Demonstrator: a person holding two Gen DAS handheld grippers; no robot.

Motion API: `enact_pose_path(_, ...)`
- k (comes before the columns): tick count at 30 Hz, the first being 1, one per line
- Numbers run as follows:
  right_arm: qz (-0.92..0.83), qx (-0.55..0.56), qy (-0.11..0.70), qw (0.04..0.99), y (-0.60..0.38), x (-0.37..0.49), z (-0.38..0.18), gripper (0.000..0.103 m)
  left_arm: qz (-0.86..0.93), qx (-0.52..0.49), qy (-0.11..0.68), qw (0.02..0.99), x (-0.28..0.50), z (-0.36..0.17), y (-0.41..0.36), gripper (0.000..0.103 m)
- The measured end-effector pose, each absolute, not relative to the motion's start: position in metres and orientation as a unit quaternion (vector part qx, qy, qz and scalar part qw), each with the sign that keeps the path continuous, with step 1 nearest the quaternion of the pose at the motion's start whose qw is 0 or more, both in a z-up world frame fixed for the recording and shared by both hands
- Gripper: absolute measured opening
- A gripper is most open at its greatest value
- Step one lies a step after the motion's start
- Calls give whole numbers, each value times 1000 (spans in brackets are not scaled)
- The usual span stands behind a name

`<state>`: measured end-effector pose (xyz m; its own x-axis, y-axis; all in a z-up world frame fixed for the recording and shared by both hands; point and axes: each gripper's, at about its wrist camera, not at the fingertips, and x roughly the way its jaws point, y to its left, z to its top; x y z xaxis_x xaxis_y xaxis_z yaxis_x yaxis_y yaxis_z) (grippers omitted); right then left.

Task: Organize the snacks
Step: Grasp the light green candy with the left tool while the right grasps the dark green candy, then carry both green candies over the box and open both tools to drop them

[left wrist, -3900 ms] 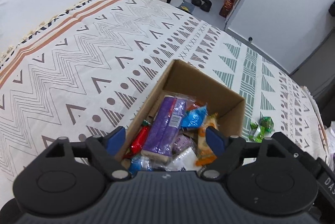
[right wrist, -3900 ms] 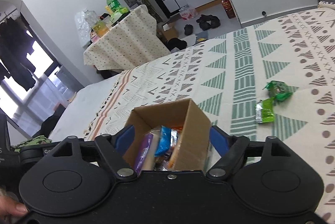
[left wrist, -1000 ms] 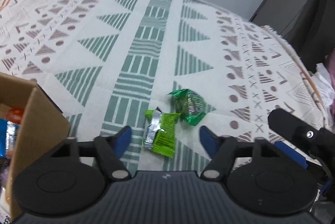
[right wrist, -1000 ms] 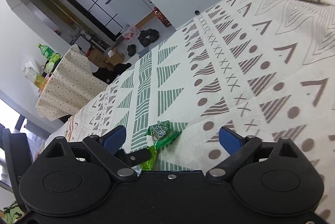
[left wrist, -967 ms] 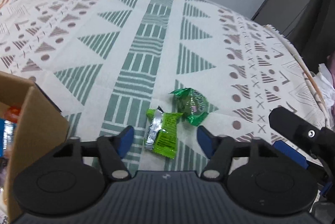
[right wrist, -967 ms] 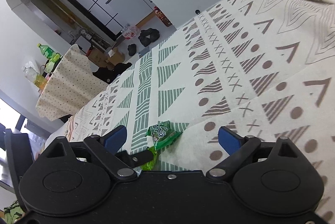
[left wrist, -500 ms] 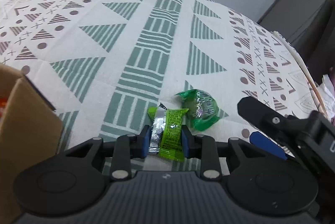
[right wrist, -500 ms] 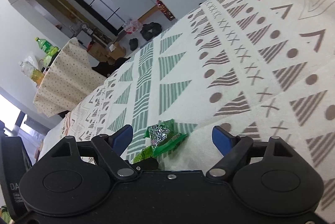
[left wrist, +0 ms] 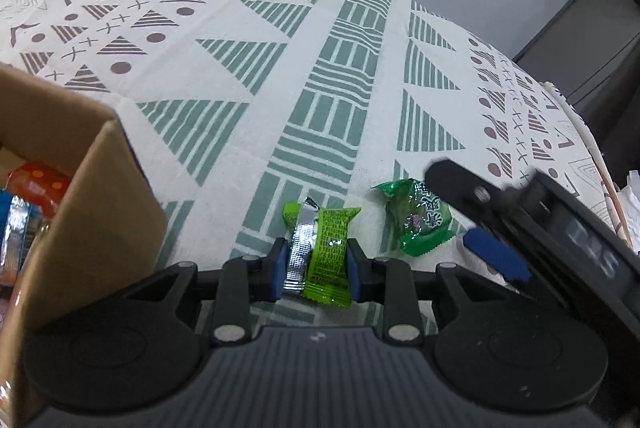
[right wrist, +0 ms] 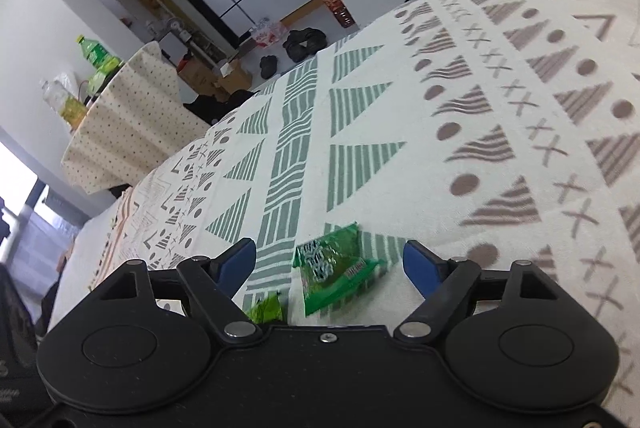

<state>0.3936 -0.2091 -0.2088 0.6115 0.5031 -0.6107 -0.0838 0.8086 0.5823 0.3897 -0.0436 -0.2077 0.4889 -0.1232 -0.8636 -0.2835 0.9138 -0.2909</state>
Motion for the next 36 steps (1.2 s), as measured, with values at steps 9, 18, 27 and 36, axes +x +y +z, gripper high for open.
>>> enact_pose_path(9, 162, 189, 450, 858, -193, 401, -219, 41, 57, -225, 506, 831, 389, -210, -40, 29)
enact_pose_path(18, 157, 210, 449, 854, -216, 377, -200, 36, 52, -226, 499, 835, 376, -190, -43, 29)
enact_pose_path(27, 165, 211, 410, 872, -222, 355, -161, 35, 34, -216, 469, 856, 353, -145, -42, 29)
enact_pose_path(36, 194, 204, 363, 888, -213, 327, -118, 35, 40, -212, 442, 871, 322, -103, -22, 29)
